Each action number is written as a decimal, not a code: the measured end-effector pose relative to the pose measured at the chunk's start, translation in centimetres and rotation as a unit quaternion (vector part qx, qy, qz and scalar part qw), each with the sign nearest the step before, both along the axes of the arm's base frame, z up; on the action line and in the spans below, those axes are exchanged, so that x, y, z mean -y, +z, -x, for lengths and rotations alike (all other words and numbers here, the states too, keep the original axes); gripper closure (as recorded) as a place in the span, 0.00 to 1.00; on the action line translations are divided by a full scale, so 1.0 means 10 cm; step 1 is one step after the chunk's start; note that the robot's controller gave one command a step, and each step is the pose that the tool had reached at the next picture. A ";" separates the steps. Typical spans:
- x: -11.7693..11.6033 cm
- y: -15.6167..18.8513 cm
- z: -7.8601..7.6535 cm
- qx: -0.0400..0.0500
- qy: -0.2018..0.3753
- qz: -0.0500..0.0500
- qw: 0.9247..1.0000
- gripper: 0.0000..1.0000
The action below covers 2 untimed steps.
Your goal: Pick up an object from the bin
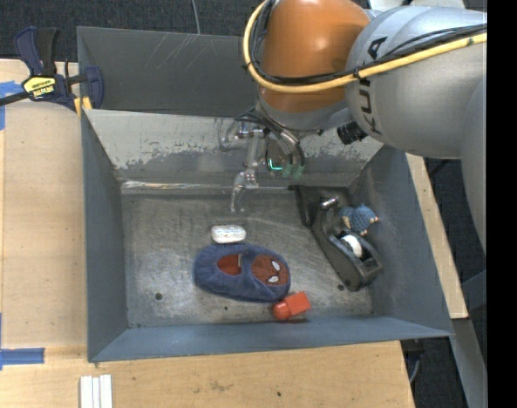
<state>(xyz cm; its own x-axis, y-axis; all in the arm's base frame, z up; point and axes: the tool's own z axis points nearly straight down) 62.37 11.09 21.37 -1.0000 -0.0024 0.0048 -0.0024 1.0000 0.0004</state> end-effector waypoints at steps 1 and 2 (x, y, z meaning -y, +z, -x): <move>0.15 -1.16 0.57 0.001 0.145 0.000 0.989 0.00; 0.14 -1.35 1.05 0.015 0.177 -0.001 0.984 0.00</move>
Offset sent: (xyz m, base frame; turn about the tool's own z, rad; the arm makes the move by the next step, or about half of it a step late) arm -0.0560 -0.0147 -0.1138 -0.2904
